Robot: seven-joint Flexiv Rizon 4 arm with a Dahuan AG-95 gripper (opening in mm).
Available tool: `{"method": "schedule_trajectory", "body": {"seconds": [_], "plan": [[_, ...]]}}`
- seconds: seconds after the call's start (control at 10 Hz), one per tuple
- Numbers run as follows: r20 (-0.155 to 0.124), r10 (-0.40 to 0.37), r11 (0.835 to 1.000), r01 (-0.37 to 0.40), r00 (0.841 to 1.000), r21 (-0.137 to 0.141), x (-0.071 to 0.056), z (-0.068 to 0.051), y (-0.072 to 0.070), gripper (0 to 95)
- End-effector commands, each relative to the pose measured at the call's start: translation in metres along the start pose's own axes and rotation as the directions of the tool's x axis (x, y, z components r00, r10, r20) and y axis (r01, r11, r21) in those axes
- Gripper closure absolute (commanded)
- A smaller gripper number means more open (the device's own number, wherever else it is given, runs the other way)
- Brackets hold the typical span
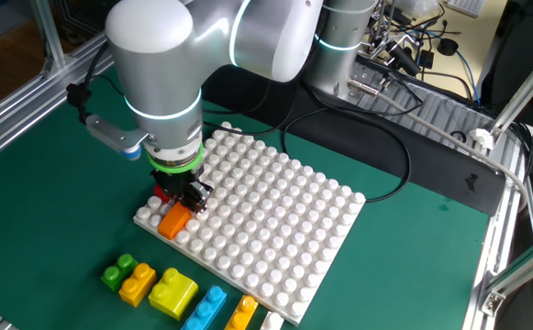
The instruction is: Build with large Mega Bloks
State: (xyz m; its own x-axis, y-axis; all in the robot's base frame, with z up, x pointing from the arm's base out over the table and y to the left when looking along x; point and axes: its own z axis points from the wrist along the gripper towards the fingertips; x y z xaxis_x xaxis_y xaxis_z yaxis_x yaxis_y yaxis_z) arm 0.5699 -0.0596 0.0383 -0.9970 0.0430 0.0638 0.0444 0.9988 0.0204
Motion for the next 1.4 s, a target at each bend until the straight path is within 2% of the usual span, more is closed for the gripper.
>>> {"method": "schedule_trajectory", "body": {"seconds": [0.1,0.2,0.4,0.5,0.6,0.7,0.8,0.9,1.2,1.3,1.4], "plan": [[-0.001,-0.001,1.000,0.001,1.000,0.002,0.000,-0.002,0.000,0.0],[-0.001,-0.001,1.000,0.001,1.000,0.002,0.001,-0.003,0.000,0.0],[-0.027,0.008,1.000,-0.008,1.000,-0.003,0.003,-0.011,-0.001,0.0],[-0.030,0.020,1.000,-0.021,0.999,-0.012,0.005,-0.015,0.001,19.0],[-0.029,0.030,0.999,-0.030,0.999,-0.019,0.007,-0.021,0.003,19.0],[-0.031,0.031,0.999,-0.032,0.999,-0.030,0.008,-0.025,0.004,38.0],[-0.028,0.037,0.998,-0.038,0.999,-0.050,0.008,-0.028,0.005,76.0],[-0.025,0.042,0.997,-0.043,0.999,-0.068,0.010,-0.032,0.005,95.0],[-0.042,0.075,0.992,-0.078,0.996,-0.094,0.009,-0.047,0.000,95.0],[-0.057,0.087,0.992,-0.092,0.995,-0.091,0.008,-0.053,-0.002,95.0],[-0.098,0.094,0.990,-0.103,0.991,-0.092,0.008,-0.060,-0.005,95.0]]}}
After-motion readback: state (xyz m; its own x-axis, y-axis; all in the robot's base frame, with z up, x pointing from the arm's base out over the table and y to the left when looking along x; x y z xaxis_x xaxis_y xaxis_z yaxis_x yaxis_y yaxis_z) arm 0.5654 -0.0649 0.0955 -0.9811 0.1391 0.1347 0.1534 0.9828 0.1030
